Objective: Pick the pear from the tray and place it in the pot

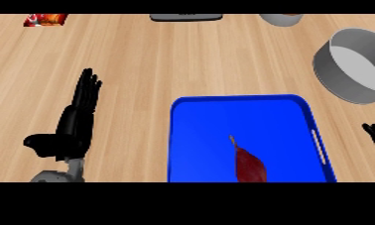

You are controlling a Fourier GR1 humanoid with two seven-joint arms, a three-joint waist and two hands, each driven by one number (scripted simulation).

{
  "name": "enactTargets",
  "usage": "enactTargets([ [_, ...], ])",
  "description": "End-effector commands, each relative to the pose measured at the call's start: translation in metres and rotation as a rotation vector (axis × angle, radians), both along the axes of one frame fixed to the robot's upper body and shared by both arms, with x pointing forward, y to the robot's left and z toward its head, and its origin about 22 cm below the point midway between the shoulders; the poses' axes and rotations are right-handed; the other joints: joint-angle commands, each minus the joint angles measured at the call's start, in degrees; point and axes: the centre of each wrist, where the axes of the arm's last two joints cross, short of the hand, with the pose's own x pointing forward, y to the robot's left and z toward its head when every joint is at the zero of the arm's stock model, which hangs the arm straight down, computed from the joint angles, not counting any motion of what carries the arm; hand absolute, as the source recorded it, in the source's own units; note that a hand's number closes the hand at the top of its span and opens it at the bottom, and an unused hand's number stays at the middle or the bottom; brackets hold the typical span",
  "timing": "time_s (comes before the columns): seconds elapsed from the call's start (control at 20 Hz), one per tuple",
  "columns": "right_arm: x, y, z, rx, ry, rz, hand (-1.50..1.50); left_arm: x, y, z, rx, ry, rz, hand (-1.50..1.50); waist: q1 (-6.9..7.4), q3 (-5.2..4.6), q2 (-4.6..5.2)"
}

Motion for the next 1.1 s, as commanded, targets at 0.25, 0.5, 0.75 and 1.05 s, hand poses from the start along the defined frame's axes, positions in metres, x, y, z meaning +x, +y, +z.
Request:
enactTargets([
  [0.25, -0.044, -0.001, 0.043, -0.355, 0.197, 0.091, -1.50, -0.012, 0.007, -0.007, 0.025, -0.014, -0.025, 0.00, 1.37, -0.29, 0.44],
  [0.5, -0.055, 0.000, 0.054, -0.643, 0.427, 0.189, -1.50, -0.007, -0.007, -0.006, 0.015, -0.020, -0.036, 0.00, 1.60, -0.32, 0.62],
  [0.75, -0.031, 0.037, 0.063, -0.709, 0.548, 0.176, -1.50, -0.005, -0.016, -0.011, 0.019, -0.023, -0.049, 0.00, 2.38, -0.18, 0.72],
  [1.05, -0.021, 0.082, 0.076, -0.686, 0.597, 0.232, -1.50, 0.003, -0.012, -0.020, 0.017, -0.016, -0.020, 0.00, 1.67, -0.12, 0.54],
])
